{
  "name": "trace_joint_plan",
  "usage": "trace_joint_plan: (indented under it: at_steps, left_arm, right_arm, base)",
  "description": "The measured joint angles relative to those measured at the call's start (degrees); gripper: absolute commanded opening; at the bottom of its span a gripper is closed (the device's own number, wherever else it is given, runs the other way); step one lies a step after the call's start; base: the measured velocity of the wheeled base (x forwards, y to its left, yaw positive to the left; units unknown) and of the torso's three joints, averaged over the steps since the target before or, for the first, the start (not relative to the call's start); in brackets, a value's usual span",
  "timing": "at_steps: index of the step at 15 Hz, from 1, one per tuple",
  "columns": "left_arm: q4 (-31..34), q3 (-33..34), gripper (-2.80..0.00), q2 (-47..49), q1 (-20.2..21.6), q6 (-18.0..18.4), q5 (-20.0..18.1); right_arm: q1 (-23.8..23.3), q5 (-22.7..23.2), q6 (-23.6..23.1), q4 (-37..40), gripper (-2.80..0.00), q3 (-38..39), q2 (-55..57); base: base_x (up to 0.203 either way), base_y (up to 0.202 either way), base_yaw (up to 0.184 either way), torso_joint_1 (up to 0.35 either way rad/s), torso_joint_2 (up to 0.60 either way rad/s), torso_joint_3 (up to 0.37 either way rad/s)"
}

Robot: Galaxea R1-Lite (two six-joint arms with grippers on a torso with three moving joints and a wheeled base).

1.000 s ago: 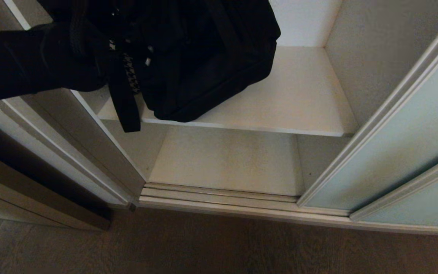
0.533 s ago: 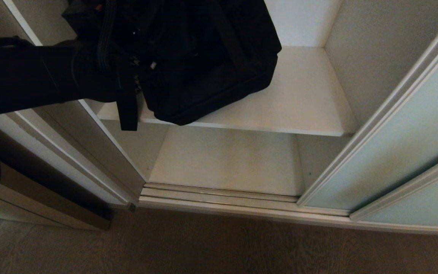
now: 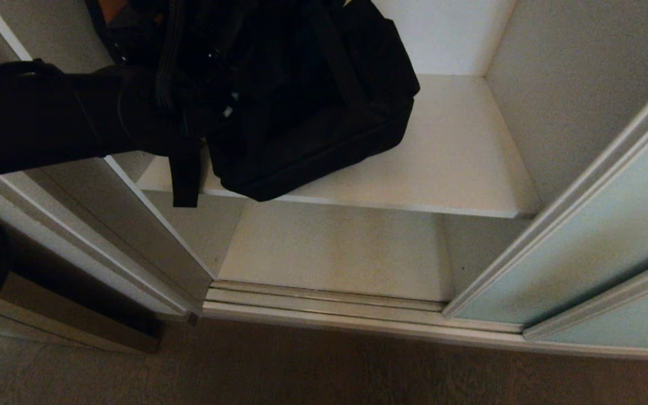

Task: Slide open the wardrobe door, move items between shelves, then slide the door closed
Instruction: Place the basket on the higher shelf

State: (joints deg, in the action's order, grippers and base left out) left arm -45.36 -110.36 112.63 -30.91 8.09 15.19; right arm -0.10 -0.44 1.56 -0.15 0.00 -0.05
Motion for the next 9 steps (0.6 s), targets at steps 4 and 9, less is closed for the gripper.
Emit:
trace_joint_plan:
  at_steps: [4,9]
  left_arm:
    - [-0.09,0.50,-2.80,0.05,-0.34,-0.02,1.17]
    - [-1.74,-0.05,-2.80,0.11,-0.42,0.06,1.71]
  right_arm:
    - [0.00,0.02,-0.01,0.01,-2.80,0.00,0.01]
    - [0.00,0.00,0.00,0.00,-2.80,0.00,0.00]
  base:
    - [0.102,0.000,0.003,0.006,0.00,-0.001]
    - [0.000,0.000,0.000,0.000,0.00,0.000]
